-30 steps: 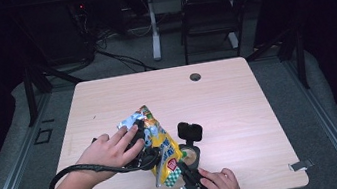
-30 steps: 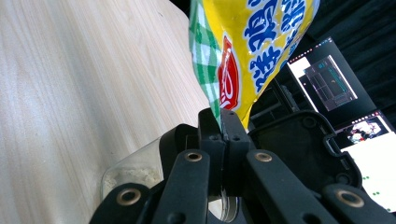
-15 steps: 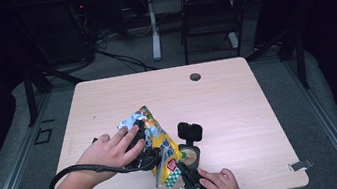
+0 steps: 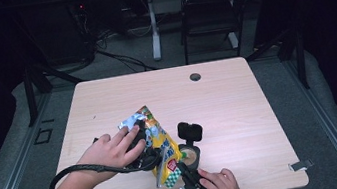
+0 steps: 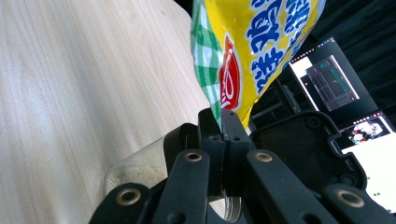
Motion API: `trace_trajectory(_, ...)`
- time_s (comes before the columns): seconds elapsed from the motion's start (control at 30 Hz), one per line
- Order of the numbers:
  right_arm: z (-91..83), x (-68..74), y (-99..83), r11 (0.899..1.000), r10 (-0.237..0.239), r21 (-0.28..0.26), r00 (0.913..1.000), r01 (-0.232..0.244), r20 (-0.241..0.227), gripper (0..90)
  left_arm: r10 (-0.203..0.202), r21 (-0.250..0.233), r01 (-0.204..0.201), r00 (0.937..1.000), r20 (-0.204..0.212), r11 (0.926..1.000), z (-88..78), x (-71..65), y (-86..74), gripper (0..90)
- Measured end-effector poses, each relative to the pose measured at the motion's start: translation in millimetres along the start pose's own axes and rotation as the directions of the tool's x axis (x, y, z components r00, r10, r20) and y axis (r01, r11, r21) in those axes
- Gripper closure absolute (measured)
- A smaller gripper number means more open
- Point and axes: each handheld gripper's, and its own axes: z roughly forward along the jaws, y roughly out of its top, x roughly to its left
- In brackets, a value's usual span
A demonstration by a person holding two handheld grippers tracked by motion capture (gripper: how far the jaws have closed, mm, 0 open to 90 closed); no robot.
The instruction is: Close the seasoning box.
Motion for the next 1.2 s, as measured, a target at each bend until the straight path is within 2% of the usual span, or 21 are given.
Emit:
trace_trajectory(0.4, -0.4, 0.1, 0.1, 1.000, -0.010, 0.009, 0.9999, 0.010, 0.007, 89.4, -0.007, 0.000, 0.007, 0.9999, 0.007, 1.0000, 0.7, 0.0, 0.8, 68.2)
trace_trajectory(0.47, 1.2, 1.0, -0.9, 1.000, 0.009, -0.012, 1.0000, -0.009, 0.002, 89.3, -0.005, 0.000, 0.005, 1.0000, 0.005, 1.0000, 0.6, 0.2, 0.9, 68.2)
trace_trajectory(0.53, -1.4, -0.7, 0.5, 1.000, -0.021, 0.023, 0.9997, 0.021, 0.010, 89.4, -0.002, 0.000, 0.002, 1.0000, 0.002, 1.0000, 0.5, 0.5, 1.1, 68.1)
trace_trajectory(0.73, -0.3, -0.1, -0.3, 1.000, -0.001, 0.005, 1.0000, 0.001, 0.007, 89.4, 0.007, 0.000, -0.007, 0.9999, -0.007, 1.0000, 0.1, 1.4, 1.3, 67.9)
trace_trajectory(0.87, -0.8, -0.8, -0.4, 1.000, 0.006, 0.001, 0.9999, -0.006, 0.009, 89.5, -0.003, -0.002, 0.003, 1.0000, 0.002, 1.0000, 0.0, 1.5, 0.5, 67.8)
trace_trajectory(0.97, -2.4, -2.4, 0.4, 1.000, -0.007, 0.022, 0.9999, 0.007, 0.013, 89.6, -0.004, -0.001, 0.004, 1.0000, 0.005, 1.0000, 0.2, 1.8, 0.2, 67.9)
trace_trajectory(1.2, -0.9, -2.3, -0.4, 1.000, 0.021, -0.001, 0.9997, -0.021, 0.012, 89.7, -0.005, -0.002, 0.005, 0.9999, 0.009, 1.0000, -0.4, 2.8, -0.4, 67.9)
